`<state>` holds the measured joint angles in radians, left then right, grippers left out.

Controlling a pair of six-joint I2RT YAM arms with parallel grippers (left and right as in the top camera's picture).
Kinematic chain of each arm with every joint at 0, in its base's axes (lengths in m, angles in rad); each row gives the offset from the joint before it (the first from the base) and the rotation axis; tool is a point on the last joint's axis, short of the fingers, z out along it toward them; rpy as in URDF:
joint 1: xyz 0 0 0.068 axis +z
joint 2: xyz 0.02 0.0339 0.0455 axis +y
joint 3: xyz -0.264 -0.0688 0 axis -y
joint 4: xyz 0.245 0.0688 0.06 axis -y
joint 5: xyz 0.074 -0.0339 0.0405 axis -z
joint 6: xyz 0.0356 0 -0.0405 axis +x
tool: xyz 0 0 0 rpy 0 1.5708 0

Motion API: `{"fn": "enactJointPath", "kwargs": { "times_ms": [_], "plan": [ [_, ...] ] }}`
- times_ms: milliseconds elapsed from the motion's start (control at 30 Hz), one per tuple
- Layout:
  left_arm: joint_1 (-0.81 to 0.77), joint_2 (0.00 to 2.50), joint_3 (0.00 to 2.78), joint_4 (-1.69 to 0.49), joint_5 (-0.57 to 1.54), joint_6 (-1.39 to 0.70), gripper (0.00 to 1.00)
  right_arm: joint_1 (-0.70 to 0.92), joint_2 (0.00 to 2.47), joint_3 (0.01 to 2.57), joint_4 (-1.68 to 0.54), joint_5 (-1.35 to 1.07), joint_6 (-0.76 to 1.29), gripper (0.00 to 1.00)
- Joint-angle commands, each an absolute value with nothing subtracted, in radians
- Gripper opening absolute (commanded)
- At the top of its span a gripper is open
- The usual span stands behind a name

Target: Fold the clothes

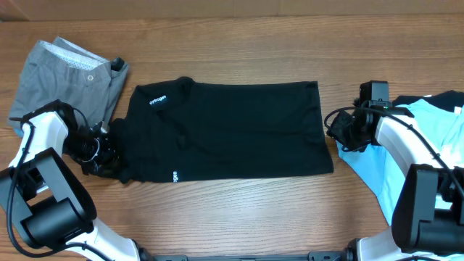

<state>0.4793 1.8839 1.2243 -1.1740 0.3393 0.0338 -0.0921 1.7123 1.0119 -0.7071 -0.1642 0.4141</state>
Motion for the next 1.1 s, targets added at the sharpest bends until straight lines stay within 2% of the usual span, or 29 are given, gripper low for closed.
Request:
{"fn": "enactJointPath", "kwargs": {
  "times_ms": [0, 300, 400, 467, 533, 600, 633, 800, 933, 1067],
  "plan": [
    [0.477, 1.853, 1.248, -1.179, 0.337, 0.046, 0.26, -0.099, 1.686, 1.037, -0.738, -0.135, 0.416, 0.57],
    [0.477, 1.759, 1.254, -1.185, 0.413, 0.070, 0.30, -0.099, 1.686, 1.026, -1.015, -0.144, 0.408, 0.59],
    [0.476, 1.689, 1.261, -1.191, 0.445, 0.076, 0.32, -0.099, 1.686, 0.978, -0.984, -0.229, 0.358, 0.57],
    [0.475, 1.647, 1.261, -1.191, 0.453, 0.076, 0.33, -0.099, 1.686, 0.936, -0.936, -0.294, 0.336, 0.53],
    [0.465, 1.601, 1.261, -1.193, 0.454, 0.076, 0.33, -0.099, 1.686, 0.875, -0.875, -0.348, 0.331, 0.41],
    [0.446, 1.573, 1.261, -1.193, 0.454, 0.076, 0.34, -0.100, 1.686, 0.843, -0.838, -0.326, 0.333, 0.12],
    [0.436, 1.567, 1.261, -1.193, 0.454, 0.076, 0.35, -0.103, 1.686, 0.842, -0.843, -0.295, 0.342, 0.04],
    [0.353, 1.565, 1.261, -1.186, 0.433, 0.075, 0.35, -0.149, 1.682, 0.892, -0.973, -0.041, 0.500, 0.04],
    [0.274, 1.565, 1.260, -1.149, 0.425, 0.070, 0.35, -0.183, 1.670, 0.912, -1.031, -0.043, 0.498, 0.04],
    [0.197, 1.566, 1.259, -1.113, 0.377, 0.052, 0.37, -0.186, 1.654, 0.912, -1.071, -0.046, 0.495, 0.24]
  ]
}}
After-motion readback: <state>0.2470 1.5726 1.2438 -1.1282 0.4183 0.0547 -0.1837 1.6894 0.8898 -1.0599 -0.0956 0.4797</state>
